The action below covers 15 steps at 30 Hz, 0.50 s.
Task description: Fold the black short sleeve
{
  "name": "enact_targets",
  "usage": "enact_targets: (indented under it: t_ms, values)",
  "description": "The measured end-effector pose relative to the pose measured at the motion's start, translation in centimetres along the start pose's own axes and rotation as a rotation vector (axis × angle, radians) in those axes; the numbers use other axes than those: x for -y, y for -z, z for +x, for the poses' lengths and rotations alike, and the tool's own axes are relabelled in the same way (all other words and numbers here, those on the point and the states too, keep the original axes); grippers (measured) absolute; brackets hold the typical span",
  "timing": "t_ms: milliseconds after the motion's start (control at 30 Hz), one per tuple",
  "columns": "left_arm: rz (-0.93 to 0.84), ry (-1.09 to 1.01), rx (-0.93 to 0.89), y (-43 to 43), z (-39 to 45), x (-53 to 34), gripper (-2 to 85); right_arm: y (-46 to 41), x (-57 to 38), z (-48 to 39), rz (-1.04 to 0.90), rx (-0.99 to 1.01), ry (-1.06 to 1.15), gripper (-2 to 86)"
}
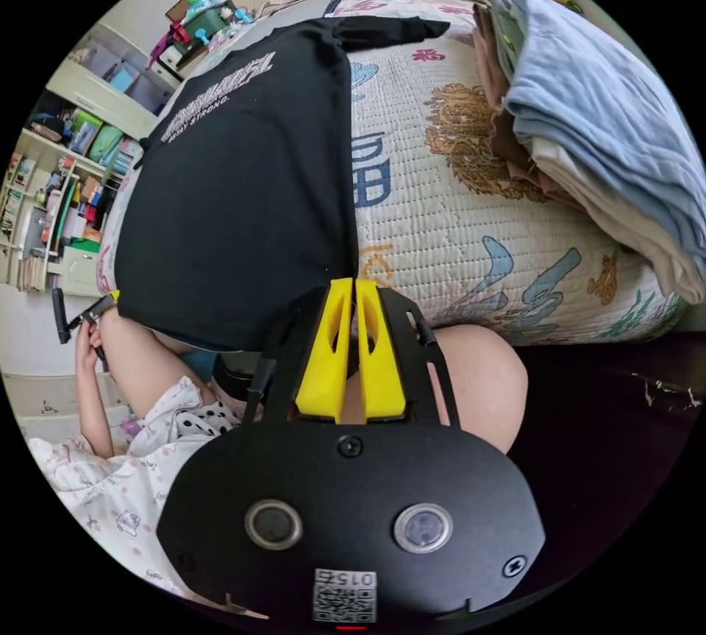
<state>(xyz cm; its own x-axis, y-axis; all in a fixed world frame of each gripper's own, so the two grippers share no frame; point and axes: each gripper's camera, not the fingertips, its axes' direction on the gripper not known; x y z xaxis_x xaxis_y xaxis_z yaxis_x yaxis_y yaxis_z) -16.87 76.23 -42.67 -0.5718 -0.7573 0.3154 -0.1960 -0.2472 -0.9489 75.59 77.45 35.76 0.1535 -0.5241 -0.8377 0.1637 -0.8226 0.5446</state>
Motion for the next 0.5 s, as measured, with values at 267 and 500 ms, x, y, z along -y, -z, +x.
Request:
enact_targets:
  t_ms: [267,500]
  values:
    - [-0.08,-0.08,0.149,1.7,4.3,5.1,0.3,-6.2,0.5,-4.2,-0.013,-0.198,0.065,0.2]
    - [-0.085,-0.098,0.18,4.3,6.1,8.5,0.5,-11.3,0.6,-7.2,-0.018,-0.345,0.131,0.3]
